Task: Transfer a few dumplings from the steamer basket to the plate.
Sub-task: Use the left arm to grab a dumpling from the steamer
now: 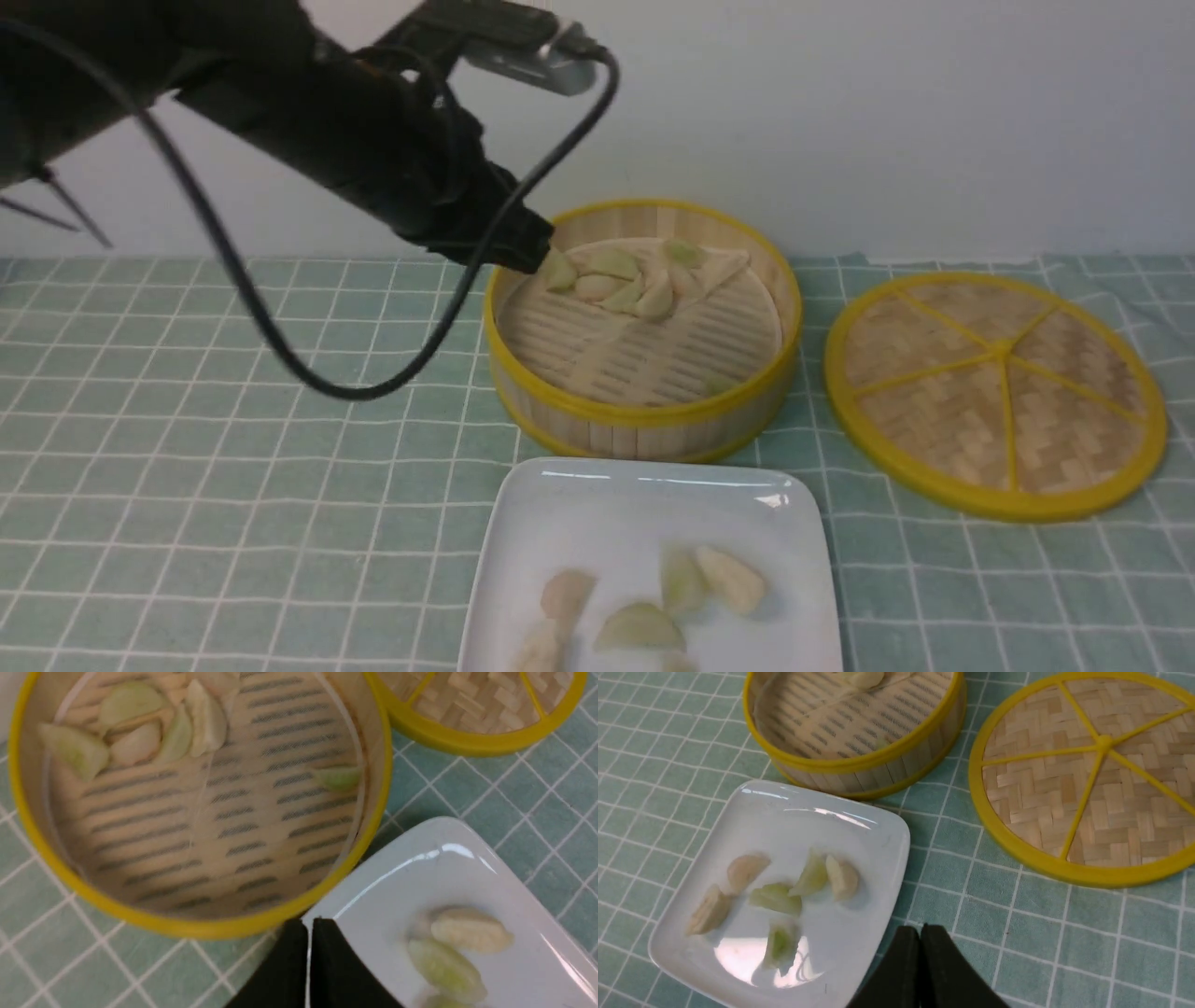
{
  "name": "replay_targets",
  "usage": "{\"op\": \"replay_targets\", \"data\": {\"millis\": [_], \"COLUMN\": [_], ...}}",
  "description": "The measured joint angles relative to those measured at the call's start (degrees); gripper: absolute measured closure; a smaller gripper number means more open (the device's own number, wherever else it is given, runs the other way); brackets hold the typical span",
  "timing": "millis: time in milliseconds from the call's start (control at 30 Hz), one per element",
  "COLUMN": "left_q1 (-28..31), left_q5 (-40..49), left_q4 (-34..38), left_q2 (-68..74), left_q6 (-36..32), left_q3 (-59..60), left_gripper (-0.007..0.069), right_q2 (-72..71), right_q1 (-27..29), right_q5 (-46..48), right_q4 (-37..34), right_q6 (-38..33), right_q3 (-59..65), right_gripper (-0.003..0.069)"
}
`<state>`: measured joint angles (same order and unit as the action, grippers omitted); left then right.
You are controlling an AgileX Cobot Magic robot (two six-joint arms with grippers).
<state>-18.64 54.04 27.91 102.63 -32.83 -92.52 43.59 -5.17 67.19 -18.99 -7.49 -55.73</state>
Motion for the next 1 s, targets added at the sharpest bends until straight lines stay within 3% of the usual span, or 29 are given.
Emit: {"op": "replay_targets", "data": {"millis": [333,467,600,700,733,833,1000], "left_q1": [-2.14,-2.14,-2.14,-2.14,-2.14,-2.14,-2.45], "left_q5": [4.3,5.65,5.6,4.16,3.93,0.73,-1.85], "left_q4": [-1.76,-4.08,-6.9,-9.17,-9.44,-10.94,-10.57], "left_q2": [23.31,32.77,37.72,40.62,40.87,42.81,43.74], "left_q6": [-2.1,-3.25,-3.01,-2.72,-2.72,-2.57,-2.5], "left_q3": [-25.26,-36.04,-42.05,-43.14,-43.14,-43.28,-43.66], "left_gripper": [0.0631,0.0592,0.0488,0.034,0.034,0.0216,0.0188], "right_q2": [0.0,0.0,0.0,0.0,0.0,0.0,0.0], "right_q1": [0.0,0.0,0.0,0.0,0.0,0.0,0.0], "right_q5": [0.82,0.82,0.82,0.82,0.82,0.82,0.82], "right_q4": [0.0,0.0,0.0,0.16,0.16,0.23,0.25], "right_q6": [0.89,1.06,1.3,2.26,2.32,2.38,2.38], "right_q3": [0.0,0.0,0.0,0.0,0.0,0.0,0.0], "right_gripper": [0.0673,0.0673,0.0673,0.0673,0.0673,0.0673,0.0673]}}
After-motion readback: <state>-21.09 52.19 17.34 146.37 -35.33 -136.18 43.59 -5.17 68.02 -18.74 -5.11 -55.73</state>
